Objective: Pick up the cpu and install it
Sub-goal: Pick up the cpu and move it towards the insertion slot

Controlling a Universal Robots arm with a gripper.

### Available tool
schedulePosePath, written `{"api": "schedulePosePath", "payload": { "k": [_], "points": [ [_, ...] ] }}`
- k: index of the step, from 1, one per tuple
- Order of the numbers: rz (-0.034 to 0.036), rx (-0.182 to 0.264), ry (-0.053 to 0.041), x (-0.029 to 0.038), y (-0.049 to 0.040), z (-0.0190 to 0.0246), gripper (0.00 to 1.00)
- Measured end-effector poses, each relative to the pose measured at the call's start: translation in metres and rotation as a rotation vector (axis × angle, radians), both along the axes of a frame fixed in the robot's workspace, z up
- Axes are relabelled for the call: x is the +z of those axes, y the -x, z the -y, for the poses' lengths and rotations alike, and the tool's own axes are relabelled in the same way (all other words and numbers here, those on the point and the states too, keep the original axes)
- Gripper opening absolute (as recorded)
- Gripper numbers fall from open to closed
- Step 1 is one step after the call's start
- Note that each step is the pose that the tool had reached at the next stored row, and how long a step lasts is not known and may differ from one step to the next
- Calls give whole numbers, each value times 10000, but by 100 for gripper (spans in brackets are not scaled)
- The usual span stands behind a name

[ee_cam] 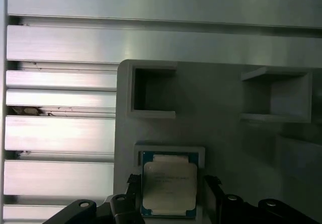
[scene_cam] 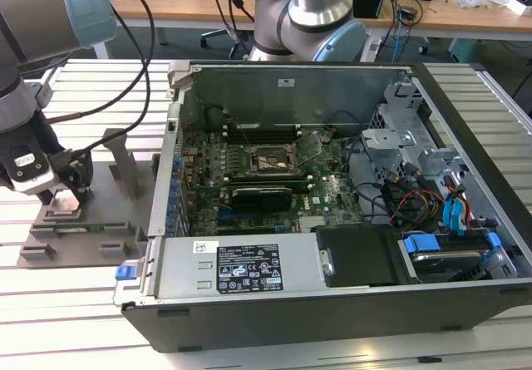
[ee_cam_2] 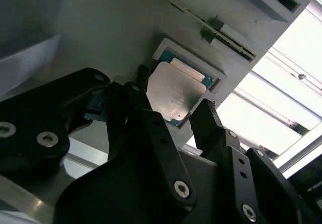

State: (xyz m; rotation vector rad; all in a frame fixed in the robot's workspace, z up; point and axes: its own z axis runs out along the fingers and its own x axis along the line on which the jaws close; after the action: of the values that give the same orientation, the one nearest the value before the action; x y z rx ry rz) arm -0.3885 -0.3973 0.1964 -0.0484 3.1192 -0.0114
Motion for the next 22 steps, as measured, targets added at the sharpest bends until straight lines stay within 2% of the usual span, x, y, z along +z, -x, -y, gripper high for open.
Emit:
{"api": "schedulePosePath", "payload": {
  "k": [14, 22],
  "points": [
    [-1, 2, 1, -80, 0, 1, 60],
    [-7, 0, 3, -85, 1, 1, 59]
  ]
}}
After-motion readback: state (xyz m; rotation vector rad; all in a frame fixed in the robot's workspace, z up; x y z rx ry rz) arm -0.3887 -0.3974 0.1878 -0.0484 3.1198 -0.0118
